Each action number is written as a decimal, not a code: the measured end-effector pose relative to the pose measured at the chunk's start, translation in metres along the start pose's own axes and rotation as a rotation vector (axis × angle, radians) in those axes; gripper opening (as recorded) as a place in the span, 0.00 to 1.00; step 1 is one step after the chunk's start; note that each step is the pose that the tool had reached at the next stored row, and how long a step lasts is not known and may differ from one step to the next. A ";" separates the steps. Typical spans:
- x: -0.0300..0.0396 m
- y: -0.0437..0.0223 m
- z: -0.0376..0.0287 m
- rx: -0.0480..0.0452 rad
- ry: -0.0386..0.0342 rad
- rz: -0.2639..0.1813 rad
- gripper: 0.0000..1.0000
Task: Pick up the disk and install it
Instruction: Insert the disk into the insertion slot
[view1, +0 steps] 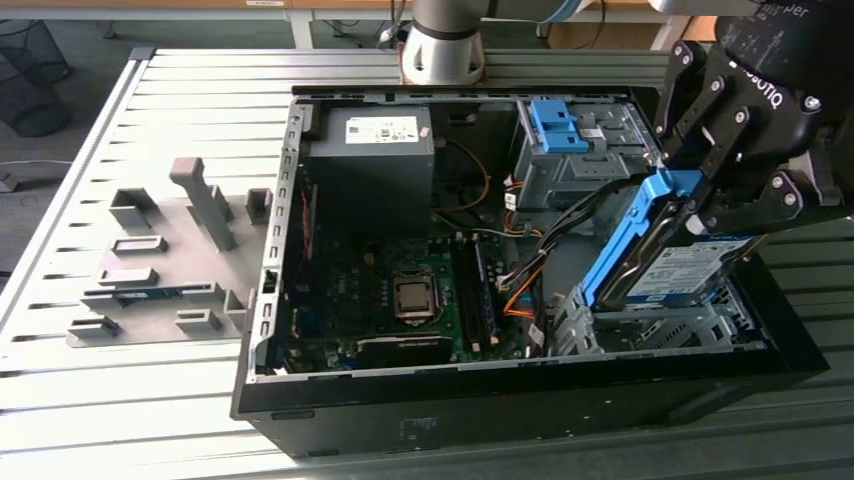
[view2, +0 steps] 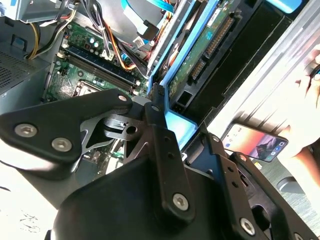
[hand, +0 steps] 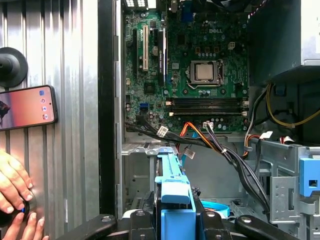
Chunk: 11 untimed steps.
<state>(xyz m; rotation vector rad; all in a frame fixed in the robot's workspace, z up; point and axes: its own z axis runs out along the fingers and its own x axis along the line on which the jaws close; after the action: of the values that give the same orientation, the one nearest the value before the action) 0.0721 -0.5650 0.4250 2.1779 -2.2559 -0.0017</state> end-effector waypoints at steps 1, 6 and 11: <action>0.0000 0.0000 0.0000 0.0000 0.0000 0.000 0.37; 0.0000 0.0000 0.0001 0.0000 -0.0001 0.000 0.37; 0.0001 0.0000 0.0030 0.0001 -0.0004 0.000 0.44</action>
<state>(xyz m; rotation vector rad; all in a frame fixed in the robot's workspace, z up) 0.0721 -0.5651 0.4220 2.1781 -2.2561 -0.0020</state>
